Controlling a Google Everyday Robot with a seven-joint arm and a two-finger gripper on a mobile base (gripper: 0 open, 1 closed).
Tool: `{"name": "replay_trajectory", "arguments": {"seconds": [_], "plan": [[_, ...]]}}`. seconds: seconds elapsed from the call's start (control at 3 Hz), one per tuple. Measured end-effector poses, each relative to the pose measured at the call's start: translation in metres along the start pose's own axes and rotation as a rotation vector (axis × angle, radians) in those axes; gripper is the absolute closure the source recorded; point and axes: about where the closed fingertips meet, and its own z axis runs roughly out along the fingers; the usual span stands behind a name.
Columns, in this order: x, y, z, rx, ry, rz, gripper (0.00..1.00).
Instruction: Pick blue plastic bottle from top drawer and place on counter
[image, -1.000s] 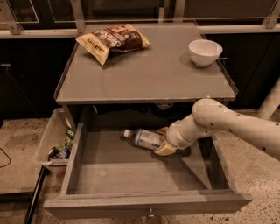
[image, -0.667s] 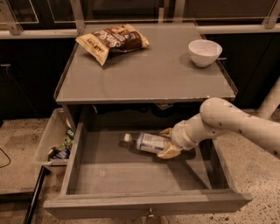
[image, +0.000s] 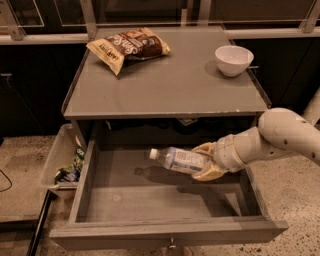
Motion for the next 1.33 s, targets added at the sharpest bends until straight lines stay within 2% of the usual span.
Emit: {"name": "replay_trajectory", "arguments": {"seconds": [0.33,0.67,1.0,1.33], "plan": [[-0.014,0.005,-0.035,0.037,-0.019,-0.046,1.00],[-0.039,0.002,-0.070,0.070,0.008,-0.116,1.00],[-0.073,-0.017,-0.110,0.103,0.073,-0.187,1.00],[-0.100,-0.051,-0.143,0.152,0.106,-0.228,1.00]]}}
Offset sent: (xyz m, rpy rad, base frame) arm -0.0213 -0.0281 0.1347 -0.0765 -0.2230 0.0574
